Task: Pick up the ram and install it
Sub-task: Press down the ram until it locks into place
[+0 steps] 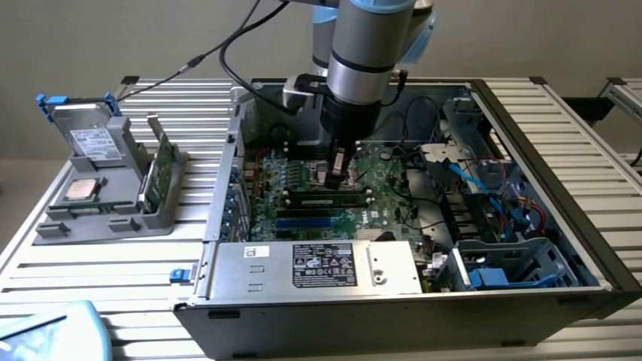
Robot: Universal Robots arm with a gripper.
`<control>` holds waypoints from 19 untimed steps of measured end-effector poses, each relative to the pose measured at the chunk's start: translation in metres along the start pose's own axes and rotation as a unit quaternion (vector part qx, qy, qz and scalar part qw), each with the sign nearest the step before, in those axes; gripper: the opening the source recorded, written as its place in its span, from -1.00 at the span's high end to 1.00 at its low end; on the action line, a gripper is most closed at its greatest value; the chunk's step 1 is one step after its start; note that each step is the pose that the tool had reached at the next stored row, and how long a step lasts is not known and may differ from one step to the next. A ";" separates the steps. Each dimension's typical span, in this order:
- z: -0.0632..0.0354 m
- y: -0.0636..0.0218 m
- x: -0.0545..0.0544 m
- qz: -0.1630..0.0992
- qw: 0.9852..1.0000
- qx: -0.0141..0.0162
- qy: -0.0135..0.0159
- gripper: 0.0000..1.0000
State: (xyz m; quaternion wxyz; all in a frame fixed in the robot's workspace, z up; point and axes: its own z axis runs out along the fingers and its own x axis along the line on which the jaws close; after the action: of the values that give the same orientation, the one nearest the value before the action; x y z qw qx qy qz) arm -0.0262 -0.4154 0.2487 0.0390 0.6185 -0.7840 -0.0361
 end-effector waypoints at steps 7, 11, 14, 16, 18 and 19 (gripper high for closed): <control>0.0001 0.0000 0.000 0.032 0.999 0.007 0.016 0.79; 0.0001 0.0000 0.000 0.053 0.998 0.011 0.021 0.79; 0.0000 0.0000 0.000 0.069 0.997 0.013 0.023 0.79; 0.0000 0.0000 0.000 0.081 0.996 0.015 0.024 0.79; 0.0000 0.0000 0.000 0.092 0.995 0.016 0.025 0.79; 0.0001 0.0000 0.000 0.098 0.995 0.016 0.024 0.79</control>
State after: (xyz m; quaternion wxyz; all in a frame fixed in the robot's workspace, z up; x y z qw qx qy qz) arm -0.0262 -0.4154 0.2486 0.0516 0.5401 -0.8400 -0.0045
